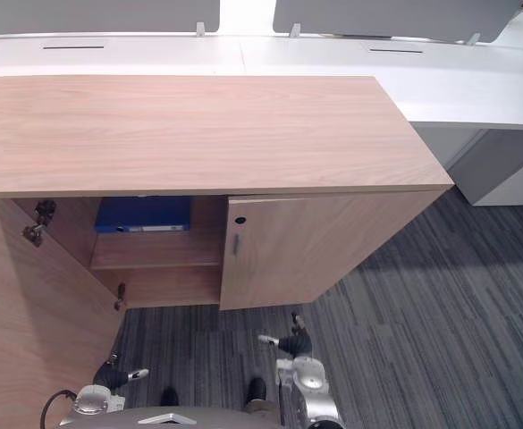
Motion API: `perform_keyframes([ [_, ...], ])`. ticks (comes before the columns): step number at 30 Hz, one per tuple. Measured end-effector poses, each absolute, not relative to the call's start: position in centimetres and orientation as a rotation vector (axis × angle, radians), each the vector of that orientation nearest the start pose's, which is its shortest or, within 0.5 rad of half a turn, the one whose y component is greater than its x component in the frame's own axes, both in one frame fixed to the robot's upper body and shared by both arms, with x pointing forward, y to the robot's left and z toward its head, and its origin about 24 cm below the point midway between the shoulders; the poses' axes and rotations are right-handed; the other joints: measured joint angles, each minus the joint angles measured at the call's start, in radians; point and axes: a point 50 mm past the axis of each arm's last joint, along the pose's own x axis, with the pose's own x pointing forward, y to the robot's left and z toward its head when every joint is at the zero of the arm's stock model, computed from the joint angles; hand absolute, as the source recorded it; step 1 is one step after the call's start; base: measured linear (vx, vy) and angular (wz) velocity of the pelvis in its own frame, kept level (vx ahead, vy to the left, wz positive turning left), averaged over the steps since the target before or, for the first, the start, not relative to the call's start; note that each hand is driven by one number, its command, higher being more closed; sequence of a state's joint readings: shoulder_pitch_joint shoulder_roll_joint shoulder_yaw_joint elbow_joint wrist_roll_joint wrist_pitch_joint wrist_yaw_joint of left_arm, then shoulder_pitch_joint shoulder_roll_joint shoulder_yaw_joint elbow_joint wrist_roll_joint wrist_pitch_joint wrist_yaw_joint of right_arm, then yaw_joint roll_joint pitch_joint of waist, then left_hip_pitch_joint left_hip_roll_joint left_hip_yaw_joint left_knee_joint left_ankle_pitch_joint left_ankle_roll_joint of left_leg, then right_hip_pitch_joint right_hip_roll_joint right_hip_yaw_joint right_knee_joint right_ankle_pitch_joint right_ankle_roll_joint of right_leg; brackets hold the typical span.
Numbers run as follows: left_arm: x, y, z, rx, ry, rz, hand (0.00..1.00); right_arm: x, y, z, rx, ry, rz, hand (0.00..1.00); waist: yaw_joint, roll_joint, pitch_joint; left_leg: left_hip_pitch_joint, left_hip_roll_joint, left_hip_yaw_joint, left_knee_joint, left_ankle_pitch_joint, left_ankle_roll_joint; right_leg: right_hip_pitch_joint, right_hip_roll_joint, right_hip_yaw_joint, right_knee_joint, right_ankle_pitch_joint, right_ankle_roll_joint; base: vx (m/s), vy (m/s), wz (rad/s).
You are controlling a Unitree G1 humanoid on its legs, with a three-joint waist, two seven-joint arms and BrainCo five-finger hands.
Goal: Walk over to the cabinet, pick up the folder, carry it to the office cabinet, place the folder inside the office cabinet, then close the office cabinet door
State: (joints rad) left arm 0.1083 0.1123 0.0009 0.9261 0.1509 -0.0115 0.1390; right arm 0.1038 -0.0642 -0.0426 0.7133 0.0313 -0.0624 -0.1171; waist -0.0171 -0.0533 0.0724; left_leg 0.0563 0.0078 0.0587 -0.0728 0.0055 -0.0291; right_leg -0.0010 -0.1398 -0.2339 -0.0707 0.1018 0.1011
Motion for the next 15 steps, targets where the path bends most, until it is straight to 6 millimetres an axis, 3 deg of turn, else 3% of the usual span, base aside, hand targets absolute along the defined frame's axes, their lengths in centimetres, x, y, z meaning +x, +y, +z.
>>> perform_keyframes([
  [3, 11.0, 20.1, -15.0, 0.296, 1.013, 0.124, 0.0, 13.7, -19.2, -13.3, -0.057, 0.843, -0.227, 0.0, 0.0, 0.0, -0.001, 0.011, 0.002, 0.013, 0.0, 0.0, 0.0, 0.001, 0.002, 0.014, 0.006, 0.0, 0.0, -0.05, -0.009, -0.12],
  [9, 10.6, 20.1, -15.3, 0.266, 1.034, 0.145, 0.0, 11.8, -19.4, -14.3, -0.054, 0.929, -0.242, 0.0, -0.008, -0.004, -0.004, 0.034, 0.004, 0.048, 0.0, -0.001, -0.001, 0.0, 0.004, 0.051, 0.018, 0.0, -0.002, -0.07, -0.011, -0.18],
  [15, 10.8, 20.3, -15.2, 0.246, 1.033, 0.169, 0.0, 12.0, -19.4, -14.5, -0.045, 0.942, -0.251, 0.0, -0.018, -0.012, 0.002, -0.037, 0.004, 0.053, 0.041, -0.01, -0.007, -0.106, -0.01, 0.08, 0.14, -0.054, 0.0, -0.1, -0.019, -0.02],
])
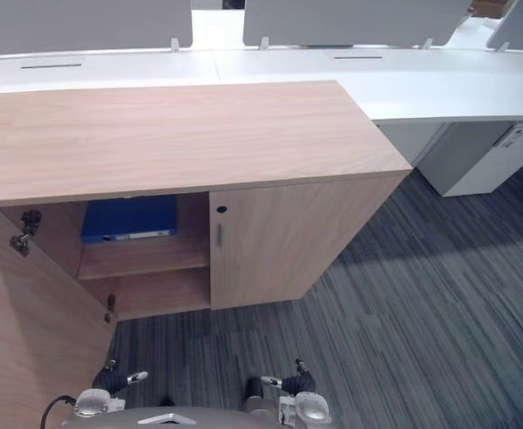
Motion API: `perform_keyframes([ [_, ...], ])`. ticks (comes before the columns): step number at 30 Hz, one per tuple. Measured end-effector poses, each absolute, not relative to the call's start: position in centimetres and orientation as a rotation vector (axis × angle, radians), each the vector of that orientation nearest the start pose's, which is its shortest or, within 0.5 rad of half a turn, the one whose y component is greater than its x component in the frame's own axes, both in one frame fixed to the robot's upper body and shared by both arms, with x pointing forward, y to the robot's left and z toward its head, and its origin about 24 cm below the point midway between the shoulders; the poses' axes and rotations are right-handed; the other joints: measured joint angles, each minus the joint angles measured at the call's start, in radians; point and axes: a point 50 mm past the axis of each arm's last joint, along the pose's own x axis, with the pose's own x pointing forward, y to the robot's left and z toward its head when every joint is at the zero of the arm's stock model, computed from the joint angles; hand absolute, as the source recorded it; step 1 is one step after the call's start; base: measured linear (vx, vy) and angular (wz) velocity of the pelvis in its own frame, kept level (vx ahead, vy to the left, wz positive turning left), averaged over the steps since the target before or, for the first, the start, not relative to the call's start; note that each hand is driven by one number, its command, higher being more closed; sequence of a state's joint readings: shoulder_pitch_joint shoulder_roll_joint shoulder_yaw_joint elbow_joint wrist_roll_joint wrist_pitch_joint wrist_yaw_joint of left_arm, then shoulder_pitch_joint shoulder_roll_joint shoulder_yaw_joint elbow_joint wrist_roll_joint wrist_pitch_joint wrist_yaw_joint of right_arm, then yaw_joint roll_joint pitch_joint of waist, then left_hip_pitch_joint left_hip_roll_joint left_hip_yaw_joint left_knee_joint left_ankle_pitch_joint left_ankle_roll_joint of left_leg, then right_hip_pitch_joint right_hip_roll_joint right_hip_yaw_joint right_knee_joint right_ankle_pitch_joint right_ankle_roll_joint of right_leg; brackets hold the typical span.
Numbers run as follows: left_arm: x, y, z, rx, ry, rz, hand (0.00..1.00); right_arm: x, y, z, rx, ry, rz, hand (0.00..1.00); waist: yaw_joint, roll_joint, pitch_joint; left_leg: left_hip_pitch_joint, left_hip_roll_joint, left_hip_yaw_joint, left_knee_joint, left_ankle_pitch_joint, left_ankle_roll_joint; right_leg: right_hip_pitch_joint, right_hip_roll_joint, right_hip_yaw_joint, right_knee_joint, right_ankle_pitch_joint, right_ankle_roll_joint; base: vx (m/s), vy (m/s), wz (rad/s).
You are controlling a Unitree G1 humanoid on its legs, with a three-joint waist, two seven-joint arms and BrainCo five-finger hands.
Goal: Walk over to the cabinet, pick up the folder, carry it to the office cabinet, place the folder inside the office cabinet, then close the office cabinet door
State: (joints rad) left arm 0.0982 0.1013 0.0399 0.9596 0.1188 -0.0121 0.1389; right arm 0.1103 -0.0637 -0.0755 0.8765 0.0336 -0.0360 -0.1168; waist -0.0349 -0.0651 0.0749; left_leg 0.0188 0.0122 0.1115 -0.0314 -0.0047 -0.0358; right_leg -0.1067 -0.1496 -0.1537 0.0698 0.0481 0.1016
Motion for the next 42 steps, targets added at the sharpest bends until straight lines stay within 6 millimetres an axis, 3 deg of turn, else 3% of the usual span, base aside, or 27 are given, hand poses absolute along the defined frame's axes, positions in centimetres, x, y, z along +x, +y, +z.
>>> perform_keyframes([
  [3, 11.1, 20.3, -15.1, 0.235, 1.023, 0.179, 0.0, 12.2, -19.6, -14.5, -0.021, 0.946, -0.279, 0.0, 0.001, 0.006, 0.009, -0.037, 0.009, -0.035, 0.014, 0.003, 0.005, -0.012, 0.002, 0.01, 0.023, -0.016, 0.025, -0.03, -0.025, 0.4],
  [4, 11.1, 20.4, -15.1, 0.222, 1.022, 0.193, 0.0, 12.2, -19.7, -14.6, -0.014, 0.949, -0.285, 0.0, -0.004, 0.017, 0.021, -0.042, 0.015, -0.064, 0.014, 0.014, 0.006, -0.03, 0.014, 0.047, 0.094, -0.05, -0.018, 0.04, -0.018, 0.68],
  [5, 11.1, 20.5, -15.1, 0.213, 1.023, 0.205, 0.0, 12.1, -19.7, -14.7, -0.01, 0.954, -0.288, 0.0, -0.003, 0.009, 0.02, -0.042, 0.012, -0.081, 0.014, 0.018, -0.003, -0.032, 0.016, 0.068, 0.117, -0.071, -0.018, 0.05, -0.019, 0.8],
  [6, 10.9, 21.0, -15.1, 0.198, 1.025, 0.232, 0.0, 11.6, -19.6, -14.9, -0.008, 0.979, -0.288, 0.0, 0.009, -0.003, 0.017, -0.042, 0.012, -0.102, 0.013, 0.022, -0.015, -0.021, 0.022, 0.084, 0.117, -0.089, 0.002, 0.05, -0.053, 0.55],
  [8, 11.2, 20.9, -14.9, 0.162, 1.01, 0.268, 0.0, 12.1, -19.5, -14.8, -0.008, 0.968, -0.284, 0.0, 0.048, -0.003, 0.011, -0.066, 0.035, -0.117, 0.015, 0.032, -0.024, -0.013, 0.047, 0.067, 0.066, -0.078, -0.006, 0.0, -0.104, 0.32],
  [10, 11.3, 20.7, -14.9, 0.13, 1.007, 0.288, 0.0, 13.2, -19.2, -14.5, -0.003, 0.944, -0.275, 0.0, 0.046, 0.017, 0.029, -0.103, 0.05, -0.158, 0.013, 0.053, -0.035, 0.005, 0.07, 0.031, -0.002, -0.045, -0.021, -0.03, -0.084, 0.41],
  [13, 11.8, 19.8, -15.0, 0.09, 1.0, 0.305, 0.0, 13.3, -19.4, -14.5, 0.003, 0.937, -0.286, 0.0, 0.044, 0.05, 0.051, -0.134, 0.052, -0.2, 0.008, 0.077, -0.049, 0.006, 0.081, -0.02, -0.011, -0.045, -0.033, -0.04, -0.073, 0.57],
  [15, 11.8, 18.9, -15.1, 0.03, 1.002, 0.325, 0.0, 13.7, -19.9, -14.1, 0.006, 0.915, -0.313, 0.0, 0.048, 0.08, 0.064, -0.141, 0.07, -0.173, -0.016, 0.059, -0.019, 0.004, 0.085, -0.068, 0.003, -0.054, -0.053, -0.04, -0.058, 0.64],
  [16, 11.9, 19.1, -15.0, 0.028, 0.998, 0.334, 0.0, 13.4, -19.6, -14.2, 0.023, 0.918, -0.335, 0.0, 0.042, 0.043, 0.059, -0.126, 0.07, -0.076, -0.039, -0.009, 0.031, 0.005, 0.046, -0.1, -0.012, -0.054, -0.068, 0.01, -0.007, 0.74],
  [18, 12.4, 19.3, -14.8, 0.021, 0.977, 0.347, 0.0, 13.7, -19.4, -14.0, 0.033, 0.9, -0.344, 0.0, 0.04, 0.041, 0.067, -0.166, 0.074, 0.024, 0.117, -0.019, 0.021, 0.006, 0.019, -0.144, 0.016, -0.056, -0.07, 0.04, 0.019, 0.72],
  [19, 12.0, 19.1, -14.9, 0.004, 0.982, 0.356, 0.0, 13.6, -19.8, -14.0, 0.031, 0.898, -0.355, 0.0, 0.029, 0.048, 0.064, -0.173, 0.079, 0.072, 0.206, 0.004, 0.007, 0.008, 0.024, -0.166, 0.055, -0.088, -0.061, 0.04, -0.01, 0.69],
  [20, 12.0, 19.1, -14.9, -0.001, 0.983, 0.361, 0.0, 13.4, -20.1, -14.0, 0.026, 0.899, -0.363, 0.0, 0.018, 0.057, 0.06, -0.167, 0.079, 0.086, 0.19, 0.005, 0.006, 0.012, 0.03, -0.174, 0.075, -0.105, -0.06, 0.06, -0.011, 0.73],
  [22, 11.8, 19.0, -15.0, -0.003, 0.986, 0.36, 0.0, 13.0, -19.9, -14.2, 0.038, 0.912, -0.369, 0.0, 0.029, 0.055, 0.054, -0.062, 0.075, 0.078, 0.012, 0.053, -0.015, 0.04, 0.039, -0.201, 0.069, -0.118, -0.057, 0.03, -0.003, 0.45],
  [25, 11.7, 19.1, -15.0, 0.001, 0.989, 0.361, 0.0, 13.1, -19.7, -14.2, 0.067, 0.911, -0.389, 0.0, 0.024, 0.049, 0.052, -0.054, 0.068, 0.045, -0.048, 0.094, -0.012, 0.05, 0.04, -0.233, 0.055, -0.115, -0.051, -0.02, 0.012, 0.34],
  [30, 10.4, 20.4, -15.3, 0.014, 1.027, 0.401, 0.0, 12.7, -19.7, -14.6, 0.068, 0.943, -0.392, 0.0, 0.029, 0.049, 0.05, -0.016, 0.067, 0.012, -0.054, 0.094, -0.013, 0.103, 0.047, -0.239, 0.049, -0.116, -0.052, -0.02, -0.003, 0.13],
  [35, 9.4, 22.0, -15.2, -0.065, 1.025, 0.546, 0.0, 12.6, -20.0, -14.6, 0.058, 0.948, -0.396, 0.0, 0.028, 0.061, 0.037, -0.004, 0.072, -0.007, -0.054, 0.1, -0.018, 0.117, 0.053, -0.237, 0.054, -0.14, -0.051, -0.05, -0.02, 0.09],
  [40, 10.5, 25.9, -12.9, -0.091, 0.855, 0.728, 0.0, 11.7, -20.6, -14.8, 0.04, 0.967, -0.417, 0.0, 0.027, 0.063, 0.027, 0.0, 0.07, -0.032, -0.055, 0.088, -0.022, 0.138, 0.075, -0.167, 0.049, -0.161, -0.05, -0.03, -0.007, 0.21],
  [42, 11.0, 28.6, -11.1, -0.097, 0.735, 0.849, 0.0, 11.9, -20.9, -14.6, 0.03, 0.958, -0.42, 0.0, 0.035, 0.065, 0.02, 0.0, 0.068, -0.033, -0.055, 0.083, -0.021, 0.145, 0.081, -0.148, 0.034, -0.161, -0.05, 0.02, 0.0, 0.01],
])
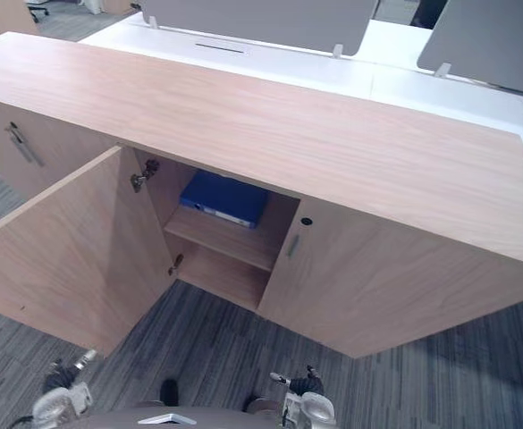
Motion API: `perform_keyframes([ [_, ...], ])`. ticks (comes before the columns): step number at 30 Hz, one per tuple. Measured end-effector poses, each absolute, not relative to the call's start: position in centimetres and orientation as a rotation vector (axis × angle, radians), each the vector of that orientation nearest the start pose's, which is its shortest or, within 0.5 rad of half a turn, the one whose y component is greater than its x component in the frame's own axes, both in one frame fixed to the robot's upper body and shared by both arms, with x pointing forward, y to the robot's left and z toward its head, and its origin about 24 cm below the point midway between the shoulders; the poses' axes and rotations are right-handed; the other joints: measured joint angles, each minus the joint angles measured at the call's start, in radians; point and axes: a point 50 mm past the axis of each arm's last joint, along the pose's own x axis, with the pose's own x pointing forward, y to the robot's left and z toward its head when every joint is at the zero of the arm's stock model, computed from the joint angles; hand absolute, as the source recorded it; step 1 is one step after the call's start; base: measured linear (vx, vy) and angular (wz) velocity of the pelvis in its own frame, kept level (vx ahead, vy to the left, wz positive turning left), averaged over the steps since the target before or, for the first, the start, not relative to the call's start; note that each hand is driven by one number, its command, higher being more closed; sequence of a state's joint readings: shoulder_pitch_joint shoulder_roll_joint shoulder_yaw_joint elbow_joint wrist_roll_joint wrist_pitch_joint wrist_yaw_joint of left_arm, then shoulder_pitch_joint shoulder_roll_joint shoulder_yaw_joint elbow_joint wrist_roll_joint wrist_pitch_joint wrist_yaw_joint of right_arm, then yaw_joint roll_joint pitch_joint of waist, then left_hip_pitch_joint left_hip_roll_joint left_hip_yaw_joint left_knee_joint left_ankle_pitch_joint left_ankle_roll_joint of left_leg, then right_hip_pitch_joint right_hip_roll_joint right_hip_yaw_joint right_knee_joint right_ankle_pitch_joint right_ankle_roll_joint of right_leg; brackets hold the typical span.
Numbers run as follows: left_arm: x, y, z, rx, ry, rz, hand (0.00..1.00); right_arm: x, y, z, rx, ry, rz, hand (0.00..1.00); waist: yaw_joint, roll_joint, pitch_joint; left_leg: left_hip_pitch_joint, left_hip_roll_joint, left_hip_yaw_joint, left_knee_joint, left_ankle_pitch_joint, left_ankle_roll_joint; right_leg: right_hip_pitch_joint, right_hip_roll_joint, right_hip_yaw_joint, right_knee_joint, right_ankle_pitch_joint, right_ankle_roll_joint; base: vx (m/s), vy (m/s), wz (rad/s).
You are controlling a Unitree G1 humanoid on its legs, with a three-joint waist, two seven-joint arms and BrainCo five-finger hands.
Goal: Walk over to the cabinet, pick up the folder, carry it to the office cabinet, place the folder inside the office cabinet, then close the office cabinet door
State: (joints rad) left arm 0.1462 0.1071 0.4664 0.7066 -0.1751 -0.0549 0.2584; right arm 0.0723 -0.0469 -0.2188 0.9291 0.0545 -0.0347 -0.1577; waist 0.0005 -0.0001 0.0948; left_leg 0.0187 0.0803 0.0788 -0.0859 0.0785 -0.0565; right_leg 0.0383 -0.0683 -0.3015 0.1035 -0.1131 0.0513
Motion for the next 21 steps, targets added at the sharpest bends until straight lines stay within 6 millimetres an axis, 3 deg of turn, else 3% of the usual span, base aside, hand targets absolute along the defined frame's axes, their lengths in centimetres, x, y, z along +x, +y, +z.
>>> perform_keyframes([
  [3, 10.7, 31.7, -9.1, -0.096, 0.625, 0.999, 0.0, 12.0, -21.1, -14.6, 0.024, 0.955, -0.427, 0.0, 0.001, -0.003, -0.008, 0.005, -0.006, -0.001, 0.0, -0.001, -0.002, 0.009, 0.002, 0.017, -0.015, 0.007, -0.001, 0.08, 0.003, 0.01],
  [6, 10.8, 33.5, -7.9, -0.088, 0.562, 1.073, 0.0, 12.0, -21.1, -14.6, 0.021, 0.954, -0.429, 0.0, 0.003, -0.004, -0.01, 0.019, -0.012, -0.001, 0.001, -0.003, -0.003, 0.034, 0.003, 0.016, -0.04, 0.03, -0.002, 0.13, 0.004, 0.03],
  [9, 11.9, 34.9, -6.3, -0.064, 0.492, 1.083, 0.0, 12.2, -21.1, -14.5, 0.01, 0.949, -0.437, 0.0, 0.008, -0.004, -0.011, 0.018, -0.015, -0.001, 0.001, -0.008, -0.003, 0.038, 0.004, 0.018, -0.053, 0.037, -0.007, 0.06, 0.005, 0.0],
  [13, 14.4, 37.2, -2.5, 0.006, 0.327, 1.071, 0.0, 12.4, -21.7, -14.3, -0.016, 0.939, -0.431, 0.0, 0.015, -0.004, -0.011, 0.025, -0.021, -0.001, 0.0, -0.012, 0.003, 0.047, 0.004, 0.021, -0.057, 0.04, -0.011, 0.0, 0.0, 0.0],
  [16, 15.0, 38.0, -1.0, 0.043, 0.269, 1.07, 0.0, 12.4, -22.2, -14.2, -0.043, 0.938, -0.422, 0.0, 0.016, -0.004, -0.011, 0.03, -0.023, 0.002, 0.0, -0.015, 0.008, 0.046, 0.003, 0.039, -0.058, 0.045, -0.009, -0.06, 0.019, -0.1],
  [21, 15.6, 37.9, -0.5, 0.057, 0.247, 1.037, 0.0, 11.5, -22.3, -14.4, -0.046, 0.96, -0.426, 0.0, 0.015, -0.01, -0.012, 0.025, -0.022, 0.002, -0.001, -0.015, 0.008, 0.045, 0.003, 0.043, -0.072, 0.043, -0.011, -0.06, 0.01, -0.01],
])
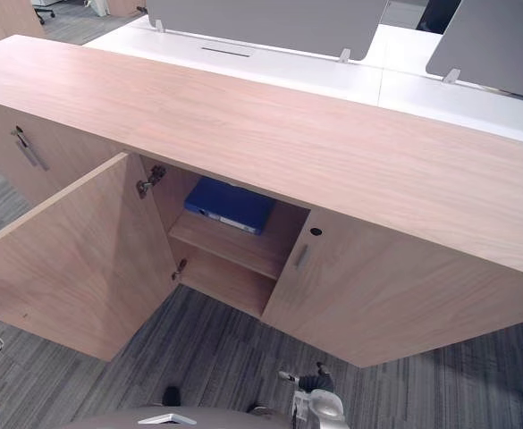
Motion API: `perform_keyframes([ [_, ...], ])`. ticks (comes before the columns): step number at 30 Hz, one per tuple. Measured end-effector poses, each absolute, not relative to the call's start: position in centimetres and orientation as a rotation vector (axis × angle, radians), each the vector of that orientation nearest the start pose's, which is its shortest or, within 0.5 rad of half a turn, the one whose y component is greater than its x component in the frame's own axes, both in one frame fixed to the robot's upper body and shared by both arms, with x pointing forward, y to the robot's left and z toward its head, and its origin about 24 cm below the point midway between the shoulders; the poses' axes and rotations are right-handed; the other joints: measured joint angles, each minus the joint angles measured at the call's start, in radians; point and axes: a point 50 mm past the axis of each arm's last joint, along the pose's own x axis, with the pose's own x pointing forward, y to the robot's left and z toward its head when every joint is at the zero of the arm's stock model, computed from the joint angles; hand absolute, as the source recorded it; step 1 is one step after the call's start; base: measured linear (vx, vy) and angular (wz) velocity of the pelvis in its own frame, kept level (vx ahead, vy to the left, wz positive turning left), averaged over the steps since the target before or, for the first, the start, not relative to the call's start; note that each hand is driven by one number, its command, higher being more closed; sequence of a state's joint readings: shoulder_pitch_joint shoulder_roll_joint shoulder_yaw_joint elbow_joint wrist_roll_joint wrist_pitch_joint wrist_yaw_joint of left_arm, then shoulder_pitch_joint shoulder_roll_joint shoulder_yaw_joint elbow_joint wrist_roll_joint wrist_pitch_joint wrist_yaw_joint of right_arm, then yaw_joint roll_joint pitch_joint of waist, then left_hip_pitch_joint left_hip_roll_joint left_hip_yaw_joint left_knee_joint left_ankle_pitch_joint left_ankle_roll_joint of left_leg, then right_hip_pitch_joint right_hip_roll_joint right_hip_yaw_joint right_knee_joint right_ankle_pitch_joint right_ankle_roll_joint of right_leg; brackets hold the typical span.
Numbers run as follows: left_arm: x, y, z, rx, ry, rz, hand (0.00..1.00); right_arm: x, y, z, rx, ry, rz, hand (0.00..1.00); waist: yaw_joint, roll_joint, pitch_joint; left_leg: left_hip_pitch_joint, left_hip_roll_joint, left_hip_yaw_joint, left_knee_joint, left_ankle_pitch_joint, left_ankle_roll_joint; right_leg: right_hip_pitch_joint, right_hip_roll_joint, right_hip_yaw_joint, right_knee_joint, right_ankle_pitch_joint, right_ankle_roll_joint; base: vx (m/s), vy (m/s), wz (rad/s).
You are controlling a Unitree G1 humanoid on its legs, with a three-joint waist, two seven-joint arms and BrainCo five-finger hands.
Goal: Walk over to the cabinet, pick up the folder, carry it to the office cabinet, place the folder inside the office cabinet, then close the office cabinet door
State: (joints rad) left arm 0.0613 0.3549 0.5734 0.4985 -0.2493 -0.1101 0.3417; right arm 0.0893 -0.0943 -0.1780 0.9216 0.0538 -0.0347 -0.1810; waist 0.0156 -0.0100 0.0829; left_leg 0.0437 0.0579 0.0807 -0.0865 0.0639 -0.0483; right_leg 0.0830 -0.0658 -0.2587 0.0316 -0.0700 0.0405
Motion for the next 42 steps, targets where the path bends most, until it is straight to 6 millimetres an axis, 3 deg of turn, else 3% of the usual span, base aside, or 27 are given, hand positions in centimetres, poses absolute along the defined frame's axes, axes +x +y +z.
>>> perform_keyframes([
  [7, 17.3, 36.5, 0.3, 0.114, 0.212, 0.922, 0.0, 11.3, -22.3, -14.5, -0.042, 0.966, -0.422, 0.0, 0.007, -0.009, -0.004, -0.011, 0.0, 0.003, 0.0, 0.0, 0.0, -0.009, 0.001, 0.008, -0.007, 0.008, 0.011, 0.01, -0.001, -0.02],
  [14, 17.1, 35.7, 0.0, 0.131, 0.221, 0.877, 0.0, 11.6, -22.2, -14.4, -0.03, 0.961, -0.403, 0.0, 0.02, -0.012, -0.002, -0.01, -0.005, 0.005, 0.0, -0.004, 0.0, -0.008, 0.001, 0.013, -0.009, 0.011, 0.009, 0.02, -0.002, 0.0],
  [20, 16.1, 33.4, -1.8, 0.102, 0.275, 0.804, 0.0, 11.7, -21.9, -14.5, -0.025, 0.972, -0.398, 0.0, 0.031, -0.014, -0.001, -0.004, -0.009, 0.006, 0.0, -0.002, 0.004, -0.006, -0.003, 0.022, -0.007, 0.016, 0.008, -0.04, 0.009, 0.0],
  [31, 13.5, 26.6, -4.8, 0.0, 0.392, 0.524, 0.0, 10.2, -21.8, -15.0, -0.025, 1.013, -0.403, 0.0, 0.042, -0.012, -0.001, -0.006, -0.028, 0.006, 0.0, 0.009, 0.017, -0.013, -0.023, 0.035, -0.007, 0.017, 0.032, -0.06, 0.026, 0.02],
  [36, 13.1, 20.9, -6.5, -0.074, 0.469, 0.224, 0.0, 10.2, -21.0, -15.1, -0.007, 1.02, -0.393, 0.0, 0.03, -0.011, -0.002, 0.0, -0.039, 0.03, 0.0, 0.009, 0.026, -0.017, -0.033, 0.095, -0.009, 0.023, 0.041, -0.05, 0.054, -0.08],
  [42, 12.7, 15.9, -7.3, -0.099, 0.518, -0.009, 0.0, 10.2, -20.3, -15.2, 0.013, 1.022, -0.385, 0.0, 0.002, -0.003, -0.01, 0.01, -0.045, 0.059, 0.0, 0.004, 0.033, -0.022, -0.033, 0.151, -0.014, 0.024, 0.042, -0.03, 0.04, -0.16],
])
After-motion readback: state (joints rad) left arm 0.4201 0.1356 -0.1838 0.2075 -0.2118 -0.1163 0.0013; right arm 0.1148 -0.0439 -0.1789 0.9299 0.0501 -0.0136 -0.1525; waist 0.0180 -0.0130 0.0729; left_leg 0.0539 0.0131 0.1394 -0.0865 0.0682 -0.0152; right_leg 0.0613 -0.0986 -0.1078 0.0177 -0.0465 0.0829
